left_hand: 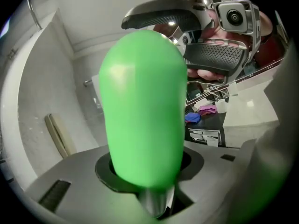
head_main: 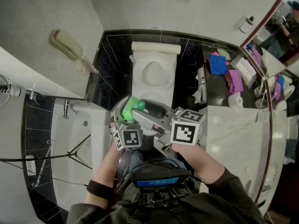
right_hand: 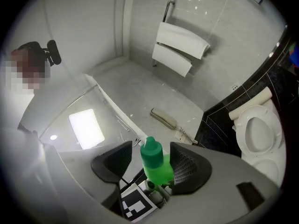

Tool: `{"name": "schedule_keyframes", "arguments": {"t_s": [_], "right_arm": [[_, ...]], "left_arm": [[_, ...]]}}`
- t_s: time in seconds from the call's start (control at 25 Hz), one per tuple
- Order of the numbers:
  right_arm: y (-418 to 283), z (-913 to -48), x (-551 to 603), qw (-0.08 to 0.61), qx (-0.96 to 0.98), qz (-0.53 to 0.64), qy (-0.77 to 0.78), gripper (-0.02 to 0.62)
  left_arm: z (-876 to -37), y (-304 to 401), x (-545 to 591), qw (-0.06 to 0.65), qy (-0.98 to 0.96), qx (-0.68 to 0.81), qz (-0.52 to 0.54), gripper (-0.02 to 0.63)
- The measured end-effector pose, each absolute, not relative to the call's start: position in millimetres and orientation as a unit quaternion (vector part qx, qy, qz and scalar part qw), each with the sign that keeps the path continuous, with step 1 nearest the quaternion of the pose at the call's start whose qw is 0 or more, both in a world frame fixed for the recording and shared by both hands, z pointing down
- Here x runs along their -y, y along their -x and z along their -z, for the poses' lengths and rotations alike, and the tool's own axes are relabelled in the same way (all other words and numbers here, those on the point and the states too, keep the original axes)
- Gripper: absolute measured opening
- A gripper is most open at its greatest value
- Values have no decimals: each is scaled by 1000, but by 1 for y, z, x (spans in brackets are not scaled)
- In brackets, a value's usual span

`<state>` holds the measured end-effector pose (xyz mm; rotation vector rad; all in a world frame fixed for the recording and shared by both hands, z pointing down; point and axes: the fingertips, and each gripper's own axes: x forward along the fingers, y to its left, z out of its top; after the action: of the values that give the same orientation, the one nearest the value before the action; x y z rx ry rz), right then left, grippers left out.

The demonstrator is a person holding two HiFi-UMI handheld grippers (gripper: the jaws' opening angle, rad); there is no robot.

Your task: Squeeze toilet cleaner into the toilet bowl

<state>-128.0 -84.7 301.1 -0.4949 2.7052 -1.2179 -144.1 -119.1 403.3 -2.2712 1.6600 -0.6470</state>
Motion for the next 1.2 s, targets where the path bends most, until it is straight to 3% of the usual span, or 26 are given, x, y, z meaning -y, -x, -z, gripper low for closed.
{"name": "schedule_keyframes", "arguments": {"t_s": [0.12,0.36,0.52,1.2], "right_arm": [[127,-306,86,54,-899,396,176,147],[127,-307,88,60,-909,375,173,149],[125,-303,84,62,-931,331,141,152],[115,-268,26,94,-987,95,-92,153]], "left_arm": [[-406,145,120,125,777,-573,229,190],[-422,141,115,116,803,-532,241,190],[-424,125,103,70,847,-476,227,190],[-399,65,10,-61,979,-115,157,190]]}}
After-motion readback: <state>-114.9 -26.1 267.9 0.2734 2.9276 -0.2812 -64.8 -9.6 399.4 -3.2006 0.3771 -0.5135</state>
